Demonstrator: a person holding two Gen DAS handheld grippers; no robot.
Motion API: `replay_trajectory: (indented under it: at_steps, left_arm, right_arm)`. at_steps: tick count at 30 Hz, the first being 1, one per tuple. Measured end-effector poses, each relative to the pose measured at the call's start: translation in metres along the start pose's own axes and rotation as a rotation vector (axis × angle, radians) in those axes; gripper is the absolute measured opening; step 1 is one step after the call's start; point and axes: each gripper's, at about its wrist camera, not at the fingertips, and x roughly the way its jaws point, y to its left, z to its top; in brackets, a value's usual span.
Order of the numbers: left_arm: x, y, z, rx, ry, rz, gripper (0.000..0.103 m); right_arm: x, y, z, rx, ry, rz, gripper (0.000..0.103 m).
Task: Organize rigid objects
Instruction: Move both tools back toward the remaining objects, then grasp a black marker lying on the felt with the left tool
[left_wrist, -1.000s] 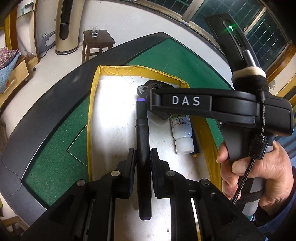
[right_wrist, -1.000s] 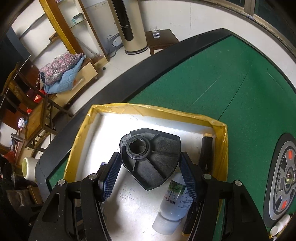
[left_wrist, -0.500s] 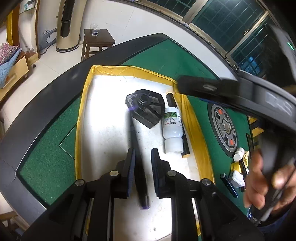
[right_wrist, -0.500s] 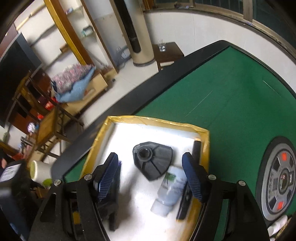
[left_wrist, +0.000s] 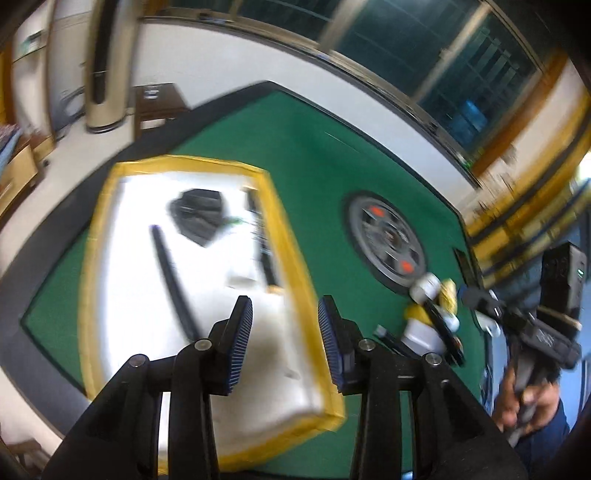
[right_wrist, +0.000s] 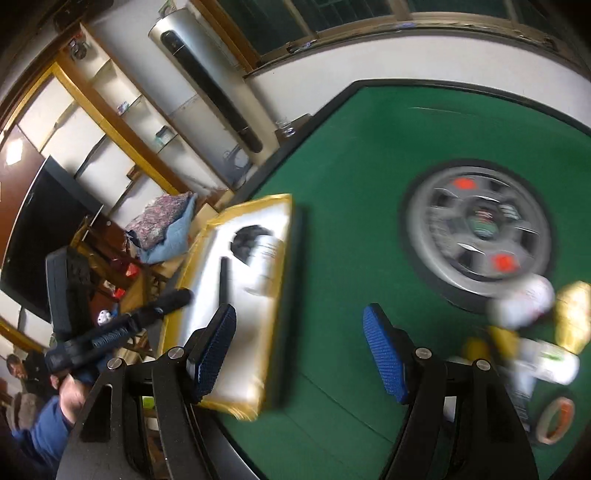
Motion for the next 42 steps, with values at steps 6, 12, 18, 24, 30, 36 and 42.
replay_trajectory:
  at_steps: [6,12,18,24,30,36,42]
  left_arm:
    - [0.021,-0.057,-0.023,0.117,0.093,-0.041,0.035]
    - [0.034,-0.094,-0.044,0.169,0.169,-0.064,0.035]
    - [0.049,-0.102,-0.058,0.129,0.259,-0.085,0.035]
    - [0.073,-0.111,-0.064,0.045,0.333,-0.128,0.035]
    - [0.103,-0.144,-0.043,0.239,0.262,-0.072,0.034]
    - [0.140,-0.165,-0.039,0.473,0.249,-0.007,0.034]
    - [0.128,-0.172,-0.072,0.591,0.406,-0.076,0.034]
  right_arm:
    - [-0.023,-0.086,-0.015,0.132,0.030,-0.116,0.067]
    - [-0.003,-0.105,-0.031,0.125,0.078,-0.154,0.066]
    - [0.004,-0.062,-0.065,-0.001,0.188,0.053,0.067]
    - [-0.023,-0.067,-0.074,0.000,0.157,0.028,0.067]
    - [-0.046,-0.097,-0.095,0.093,0.117,0.027,0.067]
    - [-0.061,-0.127,-0.109,0.175,0.102,0.027,0.067]
    - [-0.078,-0.144,-0.123,0.227,0.087,0.024,0.067]
